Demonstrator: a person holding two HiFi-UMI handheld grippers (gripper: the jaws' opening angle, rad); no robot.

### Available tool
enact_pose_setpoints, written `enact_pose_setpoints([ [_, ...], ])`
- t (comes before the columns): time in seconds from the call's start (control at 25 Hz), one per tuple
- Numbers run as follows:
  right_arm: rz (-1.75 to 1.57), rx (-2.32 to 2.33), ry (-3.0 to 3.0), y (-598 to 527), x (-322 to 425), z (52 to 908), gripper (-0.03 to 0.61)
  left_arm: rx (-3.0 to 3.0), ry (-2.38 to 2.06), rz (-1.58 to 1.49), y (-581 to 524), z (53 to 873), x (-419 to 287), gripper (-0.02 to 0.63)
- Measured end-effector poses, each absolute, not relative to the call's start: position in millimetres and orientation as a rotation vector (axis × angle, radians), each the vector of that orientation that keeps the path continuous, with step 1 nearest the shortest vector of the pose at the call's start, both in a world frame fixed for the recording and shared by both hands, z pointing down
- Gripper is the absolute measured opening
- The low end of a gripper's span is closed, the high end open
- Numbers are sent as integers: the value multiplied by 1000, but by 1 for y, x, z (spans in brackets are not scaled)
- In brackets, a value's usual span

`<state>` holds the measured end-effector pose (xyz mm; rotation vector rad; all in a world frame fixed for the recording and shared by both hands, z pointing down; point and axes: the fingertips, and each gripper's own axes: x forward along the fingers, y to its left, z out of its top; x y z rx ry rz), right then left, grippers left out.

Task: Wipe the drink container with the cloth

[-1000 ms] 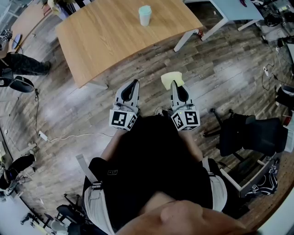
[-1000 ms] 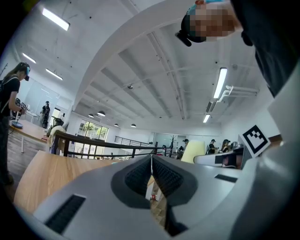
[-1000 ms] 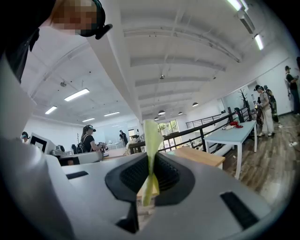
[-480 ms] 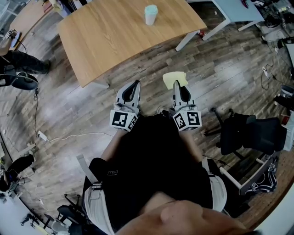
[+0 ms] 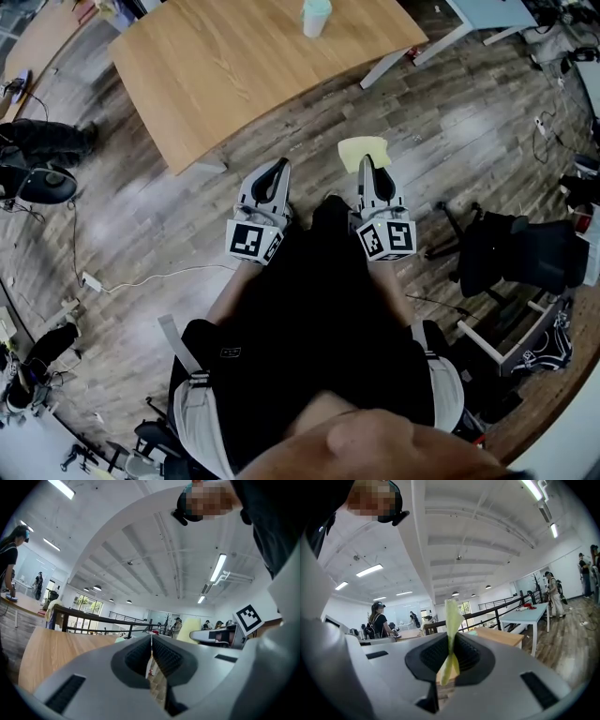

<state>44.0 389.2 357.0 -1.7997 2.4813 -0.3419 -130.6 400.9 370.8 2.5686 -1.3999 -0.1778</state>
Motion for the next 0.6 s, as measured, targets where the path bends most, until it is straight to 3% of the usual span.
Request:
enact_pose_setpoints([
  [0.6,-372,-1790,2491,314,41,369,46,2537,-1388,-132,334,389,-135,28],
])
